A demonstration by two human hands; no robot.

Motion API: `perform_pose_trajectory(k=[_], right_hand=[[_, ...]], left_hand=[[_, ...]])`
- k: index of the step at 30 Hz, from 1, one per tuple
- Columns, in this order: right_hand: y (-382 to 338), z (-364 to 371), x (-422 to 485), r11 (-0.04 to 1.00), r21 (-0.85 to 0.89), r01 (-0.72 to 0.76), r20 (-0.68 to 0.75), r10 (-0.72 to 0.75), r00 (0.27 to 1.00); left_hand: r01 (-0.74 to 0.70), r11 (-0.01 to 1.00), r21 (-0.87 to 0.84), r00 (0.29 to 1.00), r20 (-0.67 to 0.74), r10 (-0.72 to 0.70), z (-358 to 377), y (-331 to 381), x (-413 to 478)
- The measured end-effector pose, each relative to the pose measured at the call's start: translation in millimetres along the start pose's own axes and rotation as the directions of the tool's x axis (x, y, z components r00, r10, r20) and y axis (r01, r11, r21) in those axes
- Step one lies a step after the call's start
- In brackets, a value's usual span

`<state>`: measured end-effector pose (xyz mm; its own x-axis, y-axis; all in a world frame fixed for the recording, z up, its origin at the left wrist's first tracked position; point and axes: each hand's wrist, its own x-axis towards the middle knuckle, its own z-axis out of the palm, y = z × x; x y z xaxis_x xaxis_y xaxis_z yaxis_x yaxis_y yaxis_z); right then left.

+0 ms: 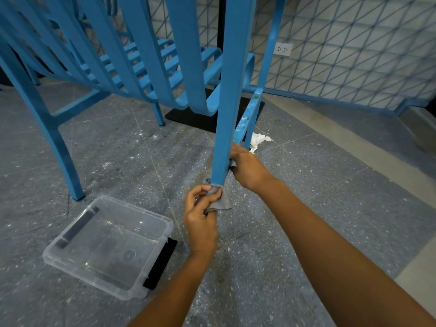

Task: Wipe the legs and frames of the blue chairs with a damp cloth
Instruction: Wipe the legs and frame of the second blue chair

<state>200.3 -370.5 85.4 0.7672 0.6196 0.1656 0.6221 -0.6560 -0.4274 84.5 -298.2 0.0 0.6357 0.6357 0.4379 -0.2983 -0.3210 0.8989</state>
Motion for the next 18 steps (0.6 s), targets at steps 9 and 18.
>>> perform_pose_trajectory(k=[9,18], right_hand=[[-0.7,-0.6,-0.8,1.000,-0.009,0.007,-0.002,-0.007,1.000],[1.0,0.3,-0.6,1.000,-0.002,0.015,-0.011,-0.015,1.000]], left_hand=[[0.163,0.980,-0.113,0.985,-0.042,-0.168,-9.4,6.5,-6.5],[0.115,0.992,-0.040,0.993,0.031,-0.114,-3.0,-6.0,-11.3]])
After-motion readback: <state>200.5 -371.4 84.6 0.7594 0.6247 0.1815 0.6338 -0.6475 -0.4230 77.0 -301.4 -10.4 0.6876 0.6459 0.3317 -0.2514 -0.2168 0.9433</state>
